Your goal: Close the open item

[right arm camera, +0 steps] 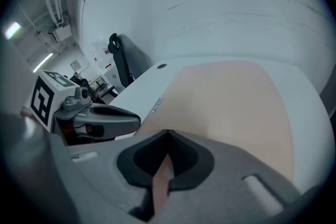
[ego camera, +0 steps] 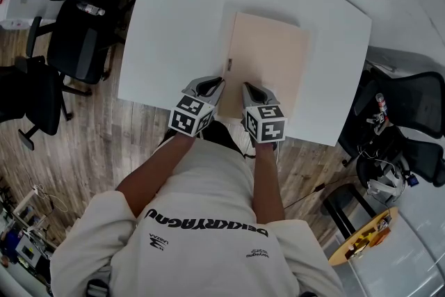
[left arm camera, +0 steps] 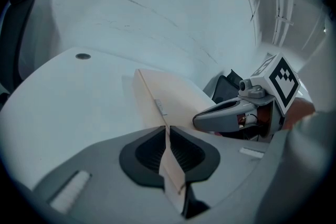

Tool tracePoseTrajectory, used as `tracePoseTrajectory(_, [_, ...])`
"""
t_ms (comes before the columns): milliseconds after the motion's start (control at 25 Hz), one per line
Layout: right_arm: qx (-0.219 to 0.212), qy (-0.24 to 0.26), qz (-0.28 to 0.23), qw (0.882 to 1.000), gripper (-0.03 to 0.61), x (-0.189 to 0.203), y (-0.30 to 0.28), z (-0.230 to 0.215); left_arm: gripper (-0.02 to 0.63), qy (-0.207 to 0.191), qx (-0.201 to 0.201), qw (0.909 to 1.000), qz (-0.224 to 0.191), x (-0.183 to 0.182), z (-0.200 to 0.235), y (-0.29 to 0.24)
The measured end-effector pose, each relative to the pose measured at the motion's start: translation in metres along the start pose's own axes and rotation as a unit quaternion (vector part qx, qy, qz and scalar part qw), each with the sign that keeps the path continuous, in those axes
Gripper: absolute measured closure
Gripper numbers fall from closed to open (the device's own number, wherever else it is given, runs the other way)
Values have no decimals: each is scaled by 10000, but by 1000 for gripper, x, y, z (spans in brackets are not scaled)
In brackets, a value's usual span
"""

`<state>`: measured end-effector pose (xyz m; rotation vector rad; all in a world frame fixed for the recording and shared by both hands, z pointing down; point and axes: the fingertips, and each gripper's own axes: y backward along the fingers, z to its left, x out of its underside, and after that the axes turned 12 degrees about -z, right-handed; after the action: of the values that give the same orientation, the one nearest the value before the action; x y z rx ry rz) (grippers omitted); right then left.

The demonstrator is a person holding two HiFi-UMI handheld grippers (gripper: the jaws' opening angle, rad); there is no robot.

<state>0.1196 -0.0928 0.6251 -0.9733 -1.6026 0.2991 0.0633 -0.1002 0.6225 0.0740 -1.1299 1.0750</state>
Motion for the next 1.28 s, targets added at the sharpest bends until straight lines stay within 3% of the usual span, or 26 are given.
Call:
tracePoseTrajectory(800, [64,-20,-37,10000,581,-5,4,0,600,76,64,9999,109,0,-3,-1])
tracePoseTrajectory(1280, [115,8,-456,9989,581,-25,17,-1,586,-39,130,9999,-27,-12,-13,2])
